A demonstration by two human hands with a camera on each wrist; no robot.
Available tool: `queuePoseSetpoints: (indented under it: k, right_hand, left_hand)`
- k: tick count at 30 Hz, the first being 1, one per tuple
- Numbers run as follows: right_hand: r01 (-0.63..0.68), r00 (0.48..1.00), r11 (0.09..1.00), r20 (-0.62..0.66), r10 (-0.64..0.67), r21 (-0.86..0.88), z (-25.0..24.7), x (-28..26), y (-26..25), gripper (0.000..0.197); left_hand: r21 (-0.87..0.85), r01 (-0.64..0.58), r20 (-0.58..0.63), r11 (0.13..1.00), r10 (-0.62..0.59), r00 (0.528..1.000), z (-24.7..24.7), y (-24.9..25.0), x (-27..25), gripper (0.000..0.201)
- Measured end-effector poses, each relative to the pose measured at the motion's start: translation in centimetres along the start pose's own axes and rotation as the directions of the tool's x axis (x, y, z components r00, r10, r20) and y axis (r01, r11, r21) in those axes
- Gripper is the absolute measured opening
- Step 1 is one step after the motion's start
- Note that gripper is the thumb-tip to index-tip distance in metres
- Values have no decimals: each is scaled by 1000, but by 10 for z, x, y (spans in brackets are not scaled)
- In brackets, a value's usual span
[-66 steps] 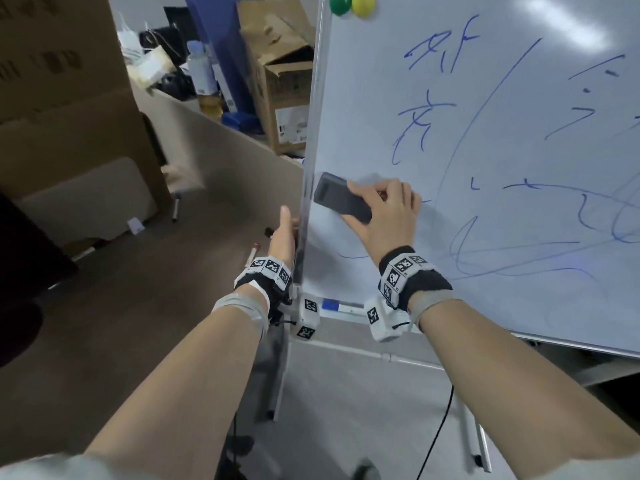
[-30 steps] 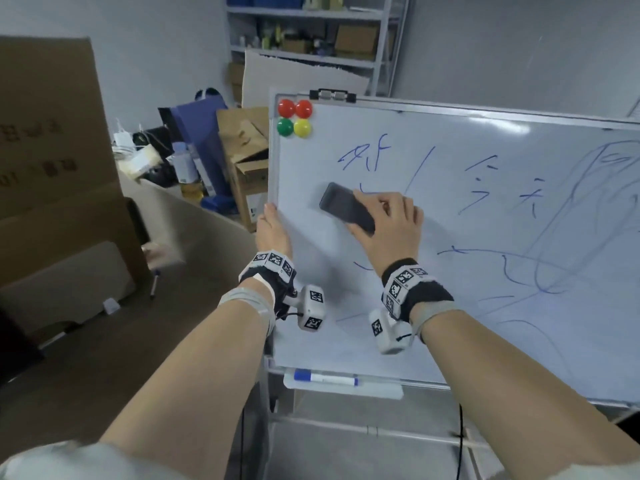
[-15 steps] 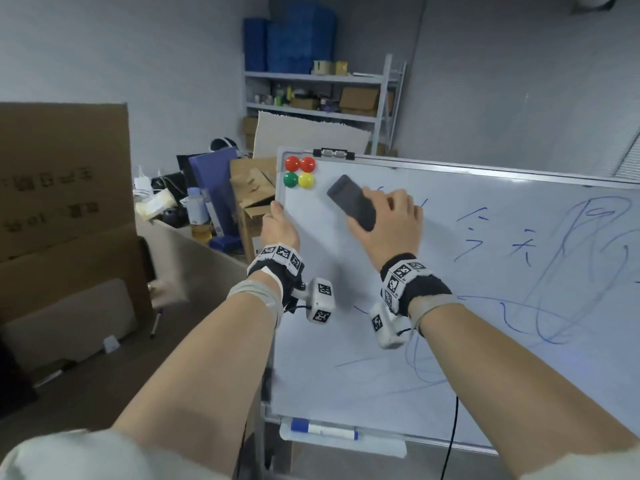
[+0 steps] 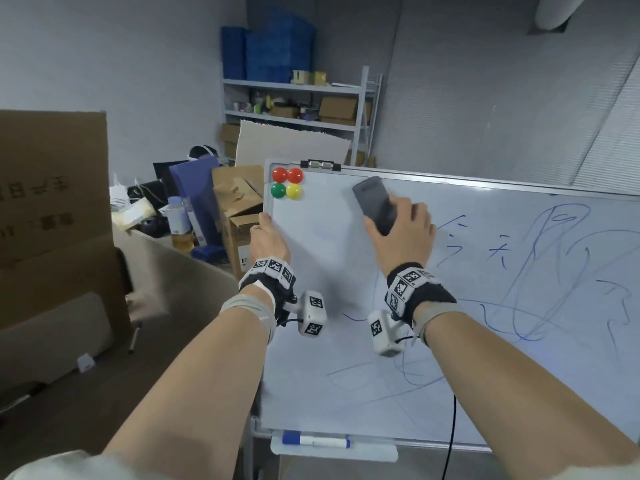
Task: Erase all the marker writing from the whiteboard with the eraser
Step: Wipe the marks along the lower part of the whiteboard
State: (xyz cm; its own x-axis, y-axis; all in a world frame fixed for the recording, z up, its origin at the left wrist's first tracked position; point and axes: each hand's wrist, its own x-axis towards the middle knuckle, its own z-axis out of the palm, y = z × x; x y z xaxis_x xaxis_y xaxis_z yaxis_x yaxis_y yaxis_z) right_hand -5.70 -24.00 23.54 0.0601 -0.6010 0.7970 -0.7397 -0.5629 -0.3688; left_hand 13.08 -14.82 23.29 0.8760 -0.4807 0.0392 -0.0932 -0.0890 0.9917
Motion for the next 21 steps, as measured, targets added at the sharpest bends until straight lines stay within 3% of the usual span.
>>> queuePoseSetpoints:
  k: [2,3,6,8,9,10,12,14,15,17,19,21]
  right_hand:
    - [-152,985,988,-71,155,39,-6,1,10,53]
    - [-169,982,984,-75,172,46,-7,-3,10,52]
    - [9,997,997,72,-15,81,-2,-29,-2,53]
    - [178,970,984,166,-178,15,1,-42,-4,53]
    - [196,969,980,160,-189,-25,-1,-42,-1,53]
    - [141,984,989,116,-134,-53,-4,-39,4,53]
    - [-111,994,994,-27,110,-21,-16,-27,19,54]
    - [-336,936,940,-93,340,53,-29,-15,32,58]
    - [-381,918,923,-93,384,51,-33,-13,36,59]
    - [-325,944,945,-53,326,21,-35,-19,35,56]
    - [-139,989,990,57,137,37,-32,-33,30,53]
    - [48,984,999,172,-49,12,-32,-43,28,52]
  left_hand:
    - [-13,-4,-6,1000,4,1000,2,-1,-4,63]
    - [-15,-7,-14,1000,7,1000,3,-1,-6,62]
    - [-18,-14,-57,1000,13,998,2,0,-7,62]
    - [-27,-4,-84,1000,2,996,0,-4,-4,63]
    - [-30,0,-99,1000,-3,995,-1,-5,-3,63]
    - [-33,1,-116,999,-5,993,0,-6,-4,63]
    - [-43,-12,-174,999,4,985,3,-7,-9,59]
    - [-58,-28,-212,998,15,977,7,-9,-17,53]
    - [-61,-34,-218,998,20,976,9,-9,-21,49]
    - [-54,-45,-226,998,32,974,9,-9,-26,47]
    - [-47,-49,-218,998,38,975,7,-11,-24,49]
    - [-54,-41,-192,998,29,981,5,-16,-19,50]
